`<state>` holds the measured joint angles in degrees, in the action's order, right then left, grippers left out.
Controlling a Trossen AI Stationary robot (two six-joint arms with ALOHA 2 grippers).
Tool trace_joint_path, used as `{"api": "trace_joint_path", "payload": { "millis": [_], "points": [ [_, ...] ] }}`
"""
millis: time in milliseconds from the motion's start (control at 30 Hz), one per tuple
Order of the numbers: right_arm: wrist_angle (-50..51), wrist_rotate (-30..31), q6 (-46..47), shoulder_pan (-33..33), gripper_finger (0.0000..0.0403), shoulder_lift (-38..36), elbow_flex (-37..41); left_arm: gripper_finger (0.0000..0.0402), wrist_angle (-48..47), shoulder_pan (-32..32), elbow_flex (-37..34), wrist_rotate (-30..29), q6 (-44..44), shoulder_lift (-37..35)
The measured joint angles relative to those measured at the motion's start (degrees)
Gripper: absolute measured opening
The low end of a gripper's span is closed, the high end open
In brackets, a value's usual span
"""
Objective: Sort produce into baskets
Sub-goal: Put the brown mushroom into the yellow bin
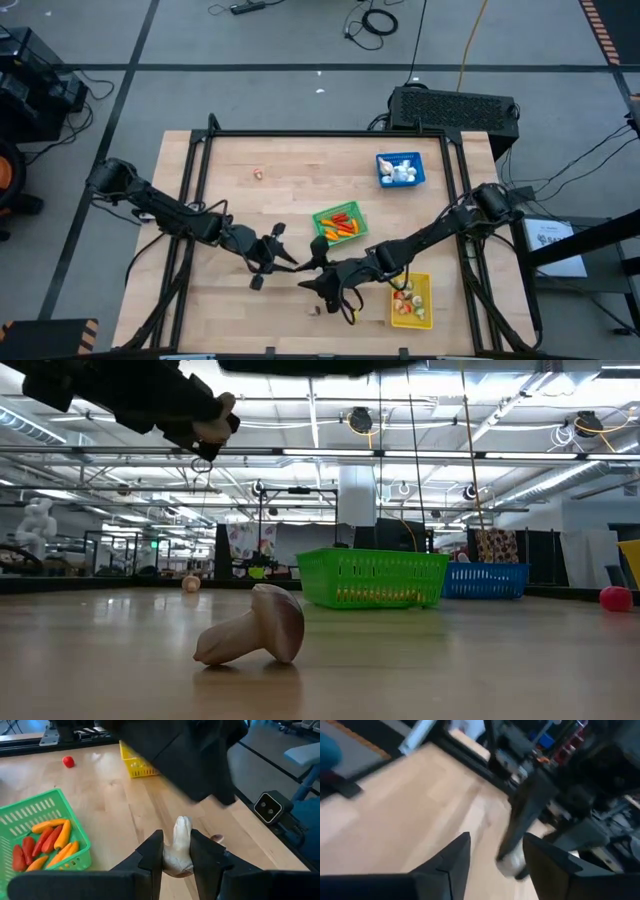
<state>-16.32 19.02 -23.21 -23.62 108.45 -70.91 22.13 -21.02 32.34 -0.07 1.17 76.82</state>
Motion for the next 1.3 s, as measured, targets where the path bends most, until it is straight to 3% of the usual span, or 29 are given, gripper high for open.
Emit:
{"api": "trace_joint_path", "payload": {
  "millis": [133, 800, 1067, 1300],
  "points": [
    [0.5, 2.4, -1.7, 0.1, 0.0175, 0.3, -0.1, 0.0087, 0.1, 0.0, 0.0, 0.0, 0.0, 0.0],
    [1.6, 2.0, 0.3, 2.6, 0.0133, 0.3, -0.2, 0.0087, 0.1, 0.2, 0.0, -2.1, 1.5, 0.0],
    [2.9, 1.8, 3.0, 2.8, 0.0101, 0.2, -0.2, 0.0087, 0.0, 0.2, 0.0, -2.4, 1.5, 0.0],
    [3.0, 1.7, 3.0, 2.8, 0.0043, 0.2, -0.2, 0.0087, 0.0, 0.2, 0.0, -2.7, 1.5, 0.0]
  ]
}}
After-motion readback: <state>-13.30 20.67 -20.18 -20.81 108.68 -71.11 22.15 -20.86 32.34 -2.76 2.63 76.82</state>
